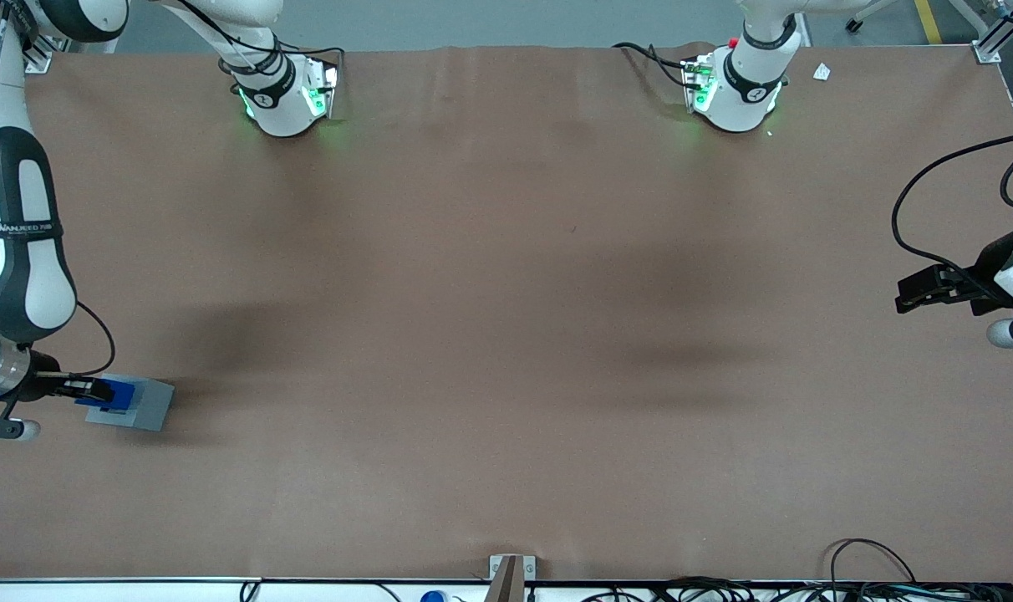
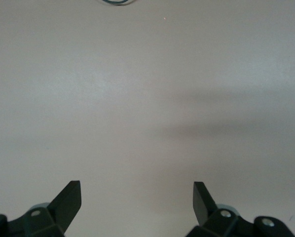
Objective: Insert blue part into gray base with right arm
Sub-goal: 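Lower the blue block into the gray base's opening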
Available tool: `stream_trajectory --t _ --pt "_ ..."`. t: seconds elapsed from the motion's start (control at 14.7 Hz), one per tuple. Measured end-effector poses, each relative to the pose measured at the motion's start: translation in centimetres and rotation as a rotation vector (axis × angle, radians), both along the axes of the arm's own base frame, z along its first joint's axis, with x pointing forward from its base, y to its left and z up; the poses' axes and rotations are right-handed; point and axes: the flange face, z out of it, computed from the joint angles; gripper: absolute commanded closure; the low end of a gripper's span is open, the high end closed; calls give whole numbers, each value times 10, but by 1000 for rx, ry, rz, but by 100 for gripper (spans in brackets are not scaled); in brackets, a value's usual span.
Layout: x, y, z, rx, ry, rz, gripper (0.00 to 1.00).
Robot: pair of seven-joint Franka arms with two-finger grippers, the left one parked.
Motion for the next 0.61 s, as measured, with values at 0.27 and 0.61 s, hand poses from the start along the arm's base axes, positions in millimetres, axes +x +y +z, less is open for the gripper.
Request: stream_trajectory --t 0.27,0.61 --pt "3 0 -7 -3 -13 1 100" --pt "4 0 -13 -1 -10 1 75"
